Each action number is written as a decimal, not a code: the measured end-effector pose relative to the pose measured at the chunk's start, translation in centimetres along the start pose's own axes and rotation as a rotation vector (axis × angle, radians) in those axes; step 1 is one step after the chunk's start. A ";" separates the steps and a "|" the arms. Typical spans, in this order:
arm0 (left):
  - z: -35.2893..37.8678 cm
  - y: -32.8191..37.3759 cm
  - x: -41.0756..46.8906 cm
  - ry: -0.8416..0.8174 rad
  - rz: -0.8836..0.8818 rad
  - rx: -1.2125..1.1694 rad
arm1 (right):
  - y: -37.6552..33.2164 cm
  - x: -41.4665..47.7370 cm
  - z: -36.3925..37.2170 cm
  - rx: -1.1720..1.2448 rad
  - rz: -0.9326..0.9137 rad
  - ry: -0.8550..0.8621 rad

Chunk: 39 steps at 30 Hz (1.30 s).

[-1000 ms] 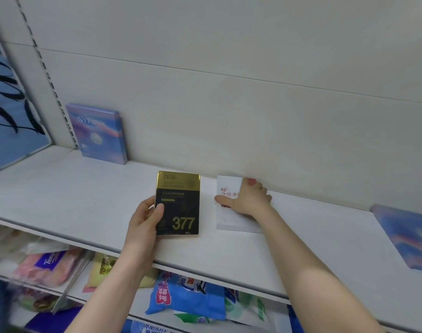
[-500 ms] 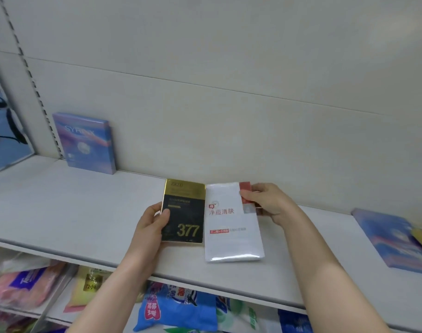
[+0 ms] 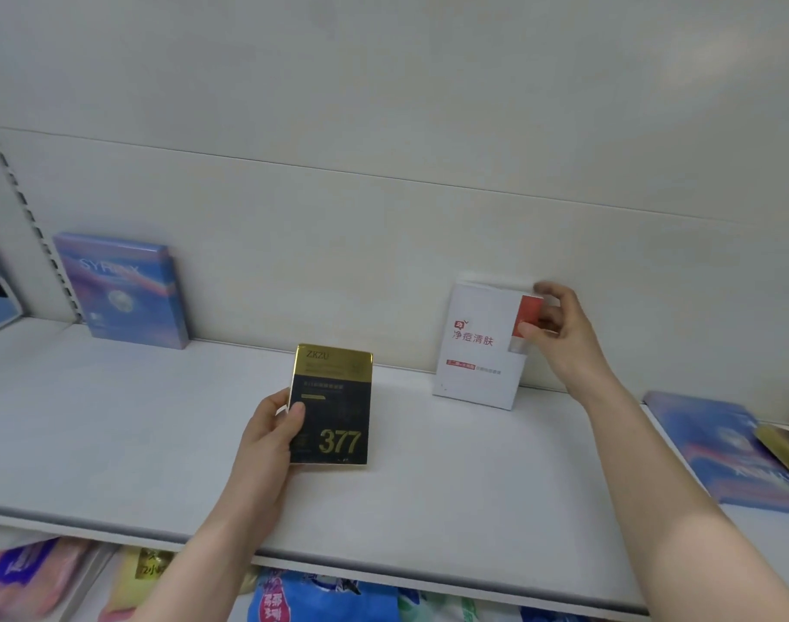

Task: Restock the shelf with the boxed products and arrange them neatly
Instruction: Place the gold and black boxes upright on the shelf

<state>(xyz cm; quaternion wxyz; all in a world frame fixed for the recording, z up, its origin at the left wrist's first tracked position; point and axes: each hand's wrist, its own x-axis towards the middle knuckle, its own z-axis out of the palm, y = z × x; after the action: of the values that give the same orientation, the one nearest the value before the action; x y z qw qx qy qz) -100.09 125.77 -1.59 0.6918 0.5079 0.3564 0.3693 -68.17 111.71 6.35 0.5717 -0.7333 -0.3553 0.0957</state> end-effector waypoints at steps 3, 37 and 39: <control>0.3 -0.1 0.4 -0.004 0.003 -0.004 | 0.2 0.4 0.3 -0.043 -0.023 0.068; 1.7 0.4 0.9 -0.143 0.244 0.447 | -3.1 -3.3 10.5 -0.166 -0.289 -0.356; 2.7 1.0 2.3 -0.152 0.269 0.474 | -3.5 -3.4 10.4 -0.139 -0.288 -0.362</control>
<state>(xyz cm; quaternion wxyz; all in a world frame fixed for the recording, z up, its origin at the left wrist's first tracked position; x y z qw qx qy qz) -96.76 126.81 -0.25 0.5230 0.7245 0.3094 0.3252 -77.77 117.87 5.17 0.4545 -0.6837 -0.5586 0.1182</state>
